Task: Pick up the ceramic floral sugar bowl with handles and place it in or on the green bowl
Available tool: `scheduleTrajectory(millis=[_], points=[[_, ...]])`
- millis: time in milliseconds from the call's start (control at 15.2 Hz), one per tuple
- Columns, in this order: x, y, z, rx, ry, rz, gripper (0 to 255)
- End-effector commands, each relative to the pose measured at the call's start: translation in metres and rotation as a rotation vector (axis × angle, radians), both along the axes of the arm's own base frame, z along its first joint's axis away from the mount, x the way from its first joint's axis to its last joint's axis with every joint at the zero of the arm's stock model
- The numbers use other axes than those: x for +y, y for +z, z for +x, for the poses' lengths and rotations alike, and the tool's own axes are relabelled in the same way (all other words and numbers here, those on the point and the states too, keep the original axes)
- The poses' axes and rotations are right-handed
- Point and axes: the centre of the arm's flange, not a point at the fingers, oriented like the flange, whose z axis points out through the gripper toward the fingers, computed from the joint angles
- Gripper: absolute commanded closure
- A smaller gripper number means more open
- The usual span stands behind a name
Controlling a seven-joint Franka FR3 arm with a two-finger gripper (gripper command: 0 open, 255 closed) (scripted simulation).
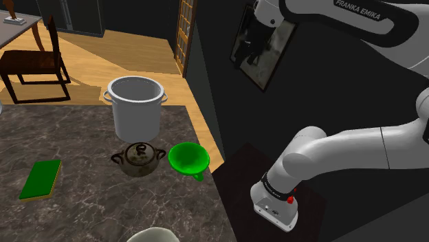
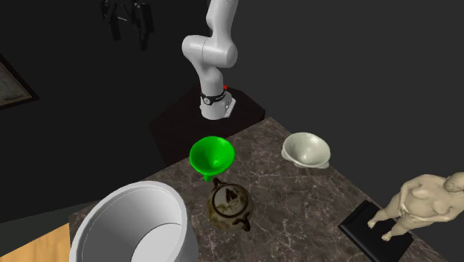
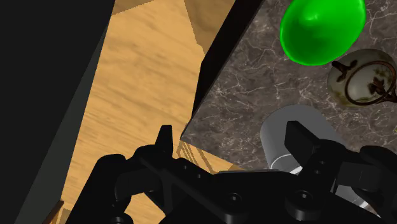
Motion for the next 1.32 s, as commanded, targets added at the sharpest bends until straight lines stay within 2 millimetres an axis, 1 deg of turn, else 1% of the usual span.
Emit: scheduleTrajectory(millis=[0,1254], points=[[0.0,0.0,0.0,0.0,0.0,0.0,0],[0.177,-0.153,0.087,0.126,-0.033,0.053,0]])
